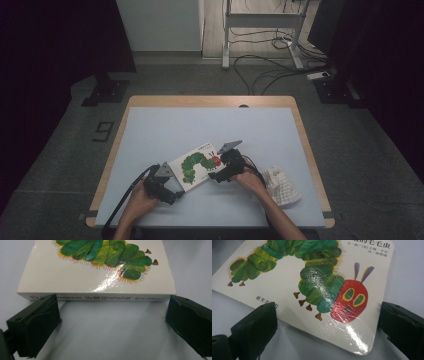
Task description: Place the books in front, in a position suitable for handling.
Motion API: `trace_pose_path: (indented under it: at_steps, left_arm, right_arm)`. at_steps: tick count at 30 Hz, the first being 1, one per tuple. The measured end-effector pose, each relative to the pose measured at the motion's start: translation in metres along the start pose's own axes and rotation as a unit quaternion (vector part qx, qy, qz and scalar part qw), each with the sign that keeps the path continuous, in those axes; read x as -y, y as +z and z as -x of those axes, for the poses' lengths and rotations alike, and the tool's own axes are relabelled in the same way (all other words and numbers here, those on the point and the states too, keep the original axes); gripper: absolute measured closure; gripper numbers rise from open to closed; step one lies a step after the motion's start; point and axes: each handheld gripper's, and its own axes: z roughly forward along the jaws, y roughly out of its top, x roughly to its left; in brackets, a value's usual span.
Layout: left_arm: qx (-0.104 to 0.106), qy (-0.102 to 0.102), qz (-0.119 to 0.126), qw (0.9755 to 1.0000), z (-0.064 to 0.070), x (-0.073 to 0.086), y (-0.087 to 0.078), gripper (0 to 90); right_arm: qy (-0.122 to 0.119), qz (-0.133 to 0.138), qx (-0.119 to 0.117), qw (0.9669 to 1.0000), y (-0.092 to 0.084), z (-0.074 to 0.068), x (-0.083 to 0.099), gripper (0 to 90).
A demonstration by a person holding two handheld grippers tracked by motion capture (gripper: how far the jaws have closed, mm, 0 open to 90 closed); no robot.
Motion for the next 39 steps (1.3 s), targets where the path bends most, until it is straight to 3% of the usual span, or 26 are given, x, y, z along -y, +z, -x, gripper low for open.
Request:
trace_pose_path:
  at_steps: [14, 19, 22, 25, 31, 35, 39]
  left_arm:
    - [0.018, 0.018, -0.006, 0.9997, 0.029, 0.01, -0.009, 0.0]
    - [0.019, 0.023, -0.004, 0.9996, 0.032, 0.011, -0.01, 0.0]
    - [0.02, 0.022, 0.006, 0.9995, 0.032, 0.013, -0.01, 0.0]
    - [0.028, 0.01, 0.031, 0.9991, 0.029, 0.014, -0.015, 0.0]
    - [-0.015, -0.018, 0.035, 0.9991, 0.016, 0.025, -0.028, 0.0]
    - [-0.044, -0.038, 0.021, 0.9981, 0.008, 0.034, -0.03, 0.0]
    - [-0.048, -0.053, 0.019, 0.9973, 0.004, 0.037, -0.031, 0.0]
  right_arm:
    - [-0.005, -0.011, 0.006, 0.9999, -0.02, -0.034, 0.025, 2.5]
    - [-0.011, -0.007, 0.007, 0.9999, -0.024, -0.038, 0.031, 3.6]
    - [-0.013, -0.007, 0.008, 0.9999, -0.024, -0.038, 0.031, 3.7]
    - [-0.02, -0.006, 0.009, 0.9997, -0.026, -0.037, 0.031, 6.0]
    - [-0.034, 0.006, 0.027, 0.999, -0.043, -0.039, 0.028, 6.2]
    - [-0.038, 0.013, 0.033, 0.9986, -0.056, -0.038, 0.025, 5.7]
    - [-0.038, 0.015, 0.041, 0.9983, -0.067, -0.037, 0.024, 5.2]
